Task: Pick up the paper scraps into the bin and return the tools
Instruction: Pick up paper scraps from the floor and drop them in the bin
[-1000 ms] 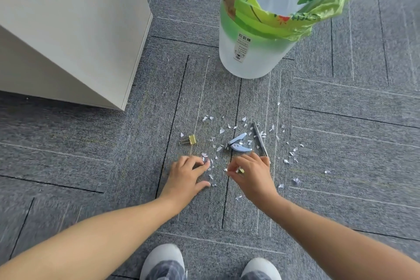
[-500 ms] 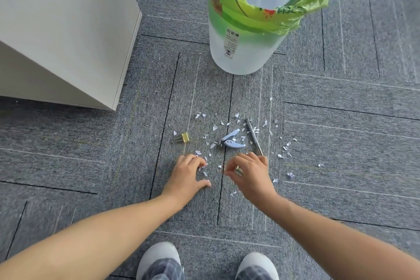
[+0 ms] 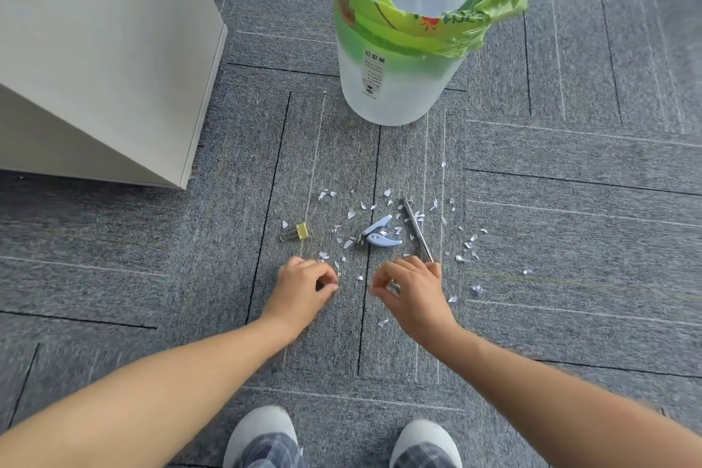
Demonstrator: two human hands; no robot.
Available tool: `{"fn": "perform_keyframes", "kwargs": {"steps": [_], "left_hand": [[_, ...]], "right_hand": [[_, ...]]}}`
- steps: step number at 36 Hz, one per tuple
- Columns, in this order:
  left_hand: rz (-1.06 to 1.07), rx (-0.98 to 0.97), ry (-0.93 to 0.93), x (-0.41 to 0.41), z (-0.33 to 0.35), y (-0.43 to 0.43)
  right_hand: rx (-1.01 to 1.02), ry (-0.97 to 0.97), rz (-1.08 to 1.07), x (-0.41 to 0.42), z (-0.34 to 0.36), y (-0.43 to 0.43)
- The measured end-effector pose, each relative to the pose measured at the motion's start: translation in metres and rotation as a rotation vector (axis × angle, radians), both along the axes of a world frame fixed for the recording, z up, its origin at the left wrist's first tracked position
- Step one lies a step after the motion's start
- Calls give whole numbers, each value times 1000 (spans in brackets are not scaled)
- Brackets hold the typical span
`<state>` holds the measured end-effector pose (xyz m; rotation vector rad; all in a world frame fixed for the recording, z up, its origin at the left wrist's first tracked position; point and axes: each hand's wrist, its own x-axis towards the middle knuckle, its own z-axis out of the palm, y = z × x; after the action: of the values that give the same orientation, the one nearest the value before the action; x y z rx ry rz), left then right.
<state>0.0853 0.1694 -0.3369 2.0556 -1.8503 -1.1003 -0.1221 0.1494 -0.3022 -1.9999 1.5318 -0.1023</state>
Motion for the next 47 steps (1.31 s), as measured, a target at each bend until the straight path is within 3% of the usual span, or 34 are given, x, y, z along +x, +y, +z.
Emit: {"fn": "perform_keyframes", "kwargs": {"steps": [15,19,25,33,36,41,47], "left_hand": [[-143,120,-62,4,5,-11],[-62,83,29,5,23,-23],[99,-181,249,-3,100,-75],[100,-691,389,-30,253,-210],[64,-714,297,-41,281,-257],[77,-570,70,-48,283,-305],[-86,-491,-97,-45,267,-328]], "right_hand": [[8,-43,-79,-4,20,-7],[-47,-75,-114,-2,30,-17],[-238,-231,-222,-2,73,-61],[-738,-518,-370,16,204,-205],[-686,-426,-391,20,226,-261],[-281,-22,-334,11,222,-305],[-451,115,-287,1,215,-299]]}}
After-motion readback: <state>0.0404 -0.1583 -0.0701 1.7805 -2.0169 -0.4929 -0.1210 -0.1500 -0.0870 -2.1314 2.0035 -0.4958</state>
